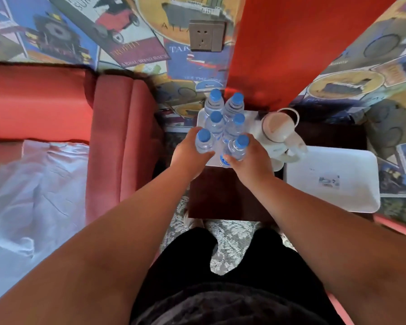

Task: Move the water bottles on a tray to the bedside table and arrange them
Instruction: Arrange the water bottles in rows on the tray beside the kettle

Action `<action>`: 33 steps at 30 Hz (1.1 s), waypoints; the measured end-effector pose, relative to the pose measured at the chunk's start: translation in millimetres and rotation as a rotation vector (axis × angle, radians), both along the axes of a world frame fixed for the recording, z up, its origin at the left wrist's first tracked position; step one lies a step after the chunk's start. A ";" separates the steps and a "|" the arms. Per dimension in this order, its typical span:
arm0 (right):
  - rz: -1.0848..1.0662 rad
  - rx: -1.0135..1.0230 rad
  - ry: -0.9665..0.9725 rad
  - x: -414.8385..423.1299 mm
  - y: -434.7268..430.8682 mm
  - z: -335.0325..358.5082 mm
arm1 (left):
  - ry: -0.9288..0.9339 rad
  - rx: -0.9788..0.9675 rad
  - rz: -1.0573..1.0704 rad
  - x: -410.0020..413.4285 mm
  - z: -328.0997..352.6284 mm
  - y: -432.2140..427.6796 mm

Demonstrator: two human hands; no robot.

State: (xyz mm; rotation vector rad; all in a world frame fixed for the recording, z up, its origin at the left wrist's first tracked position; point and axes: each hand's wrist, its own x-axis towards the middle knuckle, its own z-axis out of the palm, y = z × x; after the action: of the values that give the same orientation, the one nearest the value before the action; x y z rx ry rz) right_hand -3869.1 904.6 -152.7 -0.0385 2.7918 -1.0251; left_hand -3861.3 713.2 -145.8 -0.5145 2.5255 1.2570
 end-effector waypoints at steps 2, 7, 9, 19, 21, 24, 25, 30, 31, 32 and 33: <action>-0.041 0.012 0.004 0.4 -6.7 -2.5 | -0.003 0.000 -0.031 -2.9 -5.6 -0.4; -0.073 0.061 -0.014 -0.5 -10.6 -17.0 | -0.040 -0.017 -0.037 -7.6 -22.0 5.6; -0.067 0.070 -0.052 -3.3 -7.8 -26.9 | -0.045 -0.038 -0.036 -8.2 -29.9 10.3; -0.115 0.018 -0.050 -5.9 -8.0 -49.3 | -0.059 -0.112 -0.010 -14.6 -45.7 29.5; -0.089 0.016 -0.066 -4.0 -5.0 -48.3 | -0.080 -0.132 -0.022 -12.3 -44.1 31.0; -0.076 -0.005 -0.112 -9.8 -1.7 -44.2 | -0.079 -0.151 -0.052 -12.8 -42.3 30.2; -0.061 -0.011 -0.132 -11.7 -0.6 -41.3 | -0.089 -0.149 -0.065 -14.1 -41.1 29.0; 0.063 -0.010 -0.054 -11.3 10.8 -7.5 | -0.124 -0.139 -0.146 -18.0 -15.5 19.4; 0.049 -0.015 -0.010 -13.9 12.5 2.9 | -0.097 -0.125 -0.114 -18.7 -5.3 16.7; 0.019 -0.024 0.024 -19.4 13.3 13.6 | -0.052 -0.120 -0.070 -21.8 5.3 14.2; -0.017 -0.033 0.046 -28.1 13.6 24.1 | 0.005 -0.126 -0.035 -27.4 16.2 12.1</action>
State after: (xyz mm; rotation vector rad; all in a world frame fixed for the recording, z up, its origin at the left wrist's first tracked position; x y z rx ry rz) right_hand -3897.2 918.3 -128.7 -0.0425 2.8213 -1.0877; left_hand -3888.7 725.2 -129.6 -0.4934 2.6181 1.0937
